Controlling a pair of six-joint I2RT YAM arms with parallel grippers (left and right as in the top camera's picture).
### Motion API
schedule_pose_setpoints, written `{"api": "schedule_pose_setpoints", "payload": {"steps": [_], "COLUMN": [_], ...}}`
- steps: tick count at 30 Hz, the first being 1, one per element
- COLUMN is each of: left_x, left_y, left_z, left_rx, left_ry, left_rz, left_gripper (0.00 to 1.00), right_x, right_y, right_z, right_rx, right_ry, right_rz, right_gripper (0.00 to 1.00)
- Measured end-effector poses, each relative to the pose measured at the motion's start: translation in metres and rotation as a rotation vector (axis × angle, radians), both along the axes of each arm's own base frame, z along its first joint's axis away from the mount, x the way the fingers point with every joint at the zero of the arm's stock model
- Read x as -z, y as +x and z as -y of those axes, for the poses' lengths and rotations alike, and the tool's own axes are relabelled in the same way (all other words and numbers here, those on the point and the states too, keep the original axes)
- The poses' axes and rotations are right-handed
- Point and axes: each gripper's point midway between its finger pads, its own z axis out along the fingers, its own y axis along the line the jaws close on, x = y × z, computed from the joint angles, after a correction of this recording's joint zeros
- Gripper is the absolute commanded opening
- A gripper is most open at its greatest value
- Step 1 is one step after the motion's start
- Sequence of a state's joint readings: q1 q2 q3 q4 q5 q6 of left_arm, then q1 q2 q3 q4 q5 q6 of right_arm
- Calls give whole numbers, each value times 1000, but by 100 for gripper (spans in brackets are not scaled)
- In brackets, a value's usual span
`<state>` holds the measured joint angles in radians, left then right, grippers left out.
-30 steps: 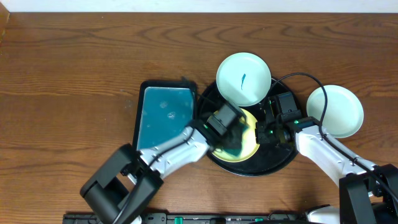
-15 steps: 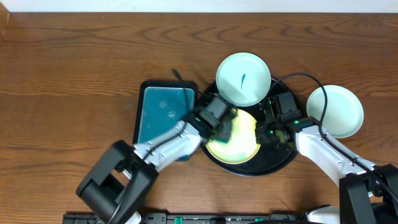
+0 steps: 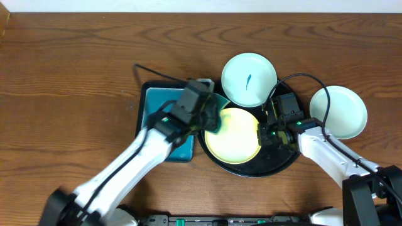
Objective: Clean dirty plates on tray and stack at the side
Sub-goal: 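Return the sponge into the basin with the left gripper, then tilt the yellow plate up off the tray with the right gripper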
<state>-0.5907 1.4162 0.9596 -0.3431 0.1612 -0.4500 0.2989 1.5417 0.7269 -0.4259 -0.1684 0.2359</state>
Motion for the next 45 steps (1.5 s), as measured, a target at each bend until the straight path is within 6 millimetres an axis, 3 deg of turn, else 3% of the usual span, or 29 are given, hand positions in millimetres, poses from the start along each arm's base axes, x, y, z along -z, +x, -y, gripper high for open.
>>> {"api": "schedule_pose_setpoints", "payload": {"steps": [3, 6, 11, 15, 21, 27, 45], "left_x": [-15, -17, -2, 15, 63, 86, 88], "left_y": [-2, 5, 13, 17, 10, 5, 5], "left_z": [-31, -66, -117, -137, -143, -145, -145], "left_rx": [-62, -139, -267, -318, -308, -302, -301], "left_ry": [54, 109, 181, 215, 286, 318, 320], "left_rz": [28, 31, -31, -81, -224, -292, -297], "left_gripper": [8, 7, 7, 7, 7, 7, 8], "right_x": [1, 1, 1, 4, 8, 8, 5], "right_y": [0, 1, 2, 4, 6, 8, 7], "right_z": [2, 3, 3, 0, -8, -13, -16], "right_rx": [4, 7, 8, 4, -11, -45, -99], "right_ry": [-13, -17, -16, -4, 41, 63, 125], "right_rz": [-1, 3, 8, 7, -1, 12, 8], "right_gripper": [16, 14, 7, 2, 1, 1, 1]}}
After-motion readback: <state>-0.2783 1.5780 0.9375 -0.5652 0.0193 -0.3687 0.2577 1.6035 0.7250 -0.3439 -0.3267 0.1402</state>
